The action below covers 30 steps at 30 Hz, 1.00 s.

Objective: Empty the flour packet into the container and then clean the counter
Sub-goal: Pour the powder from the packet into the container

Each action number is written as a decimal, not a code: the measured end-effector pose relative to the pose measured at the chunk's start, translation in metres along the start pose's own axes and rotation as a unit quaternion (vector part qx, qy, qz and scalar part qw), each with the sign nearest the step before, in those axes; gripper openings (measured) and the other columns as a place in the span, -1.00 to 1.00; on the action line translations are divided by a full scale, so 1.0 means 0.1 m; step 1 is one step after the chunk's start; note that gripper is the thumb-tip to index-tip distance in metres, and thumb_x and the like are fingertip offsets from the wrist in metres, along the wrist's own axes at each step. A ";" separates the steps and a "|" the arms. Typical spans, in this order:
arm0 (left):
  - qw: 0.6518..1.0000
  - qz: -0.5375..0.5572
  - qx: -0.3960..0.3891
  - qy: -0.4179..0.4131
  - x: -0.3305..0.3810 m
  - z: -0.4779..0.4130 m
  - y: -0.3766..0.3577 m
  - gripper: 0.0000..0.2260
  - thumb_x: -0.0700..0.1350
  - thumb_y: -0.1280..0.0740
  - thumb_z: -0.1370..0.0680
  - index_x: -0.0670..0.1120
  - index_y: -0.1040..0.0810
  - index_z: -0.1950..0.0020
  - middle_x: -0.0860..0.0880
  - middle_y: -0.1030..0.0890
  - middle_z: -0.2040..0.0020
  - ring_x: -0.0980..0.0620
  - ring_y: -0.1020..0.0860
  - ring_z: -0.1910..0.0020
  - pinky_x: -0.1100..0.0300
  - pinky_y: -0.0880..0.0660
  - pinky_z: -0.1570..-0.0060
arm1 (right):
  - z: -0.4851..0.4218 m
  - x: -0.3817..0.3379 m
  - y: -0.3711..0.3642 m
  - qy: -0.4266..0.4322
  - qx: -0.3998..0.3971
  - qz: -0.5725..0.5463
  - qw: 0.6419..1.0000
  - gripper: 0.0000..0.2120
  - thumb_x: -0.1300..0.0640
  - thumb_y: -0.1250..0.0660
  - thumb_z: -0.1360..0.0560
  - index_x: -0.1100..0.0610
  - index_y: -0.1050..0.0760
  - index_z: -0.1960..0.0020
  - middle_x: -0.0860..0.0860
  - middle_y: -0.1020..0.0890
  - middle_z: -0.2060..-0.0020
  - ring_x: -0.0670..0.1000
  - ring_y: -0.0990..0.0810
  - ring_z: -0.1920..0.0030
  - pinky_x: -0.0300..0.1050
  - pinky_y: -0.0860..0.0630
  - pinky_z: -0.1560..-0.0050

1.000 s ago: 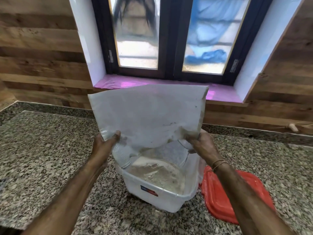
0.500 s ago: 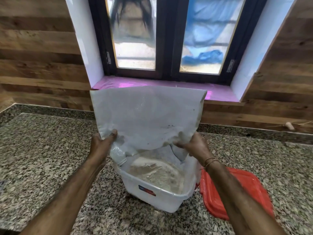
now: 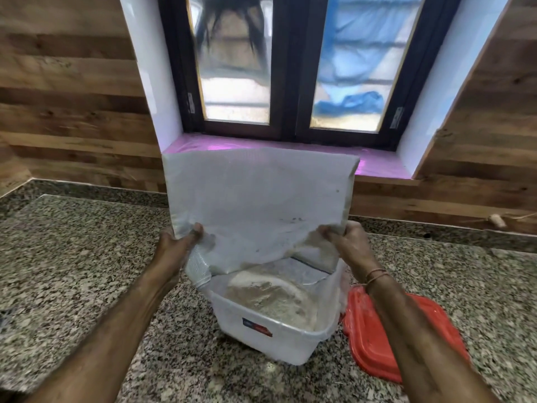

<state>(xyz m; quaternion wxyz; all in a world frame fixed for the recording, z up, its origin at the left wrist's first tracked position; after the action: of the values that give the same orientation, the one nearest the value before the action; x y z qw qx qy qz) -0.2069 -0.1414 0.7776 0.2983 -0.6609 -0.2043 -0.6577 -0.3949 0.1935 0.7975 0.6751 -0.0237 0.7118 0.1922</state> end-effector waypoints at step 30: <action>0.989 0.107 0.094 0.039 -0.12 0.02 -0.15 -0.88 -0.25 -0.44 -0.56 -0.04 -0.59 0.01 -0.02 -0.70 0.13 0.05 -0.70 0.26 0.08 -0.67 0.19 | 0.09 0.10 0.14 0.089 0.022 0.287 0.953 -0.74 0.03 -0.61 -0.38 0.17 -0.72 0.03 0.11 -0.75 0.16 0.12 -0.71 0.15 -0.08 -0.57 0.18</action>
<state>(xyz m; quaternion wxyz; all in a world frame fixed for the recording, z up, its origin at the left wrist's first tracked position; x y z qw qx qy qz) -0.2160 -0.1278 0.7671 0.4352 -0.6218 -0.1818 -0.6252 -0.3909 0.2113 0.7914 0.5255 0.1798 0.7499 0.3595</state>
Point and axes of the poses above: each hand's wrist, its own z-axis away from the middle knuckle, its own y-axis out of the back of the hand, x = y × z, the point moved 8 cm from there along -z, towards the middle knuckle
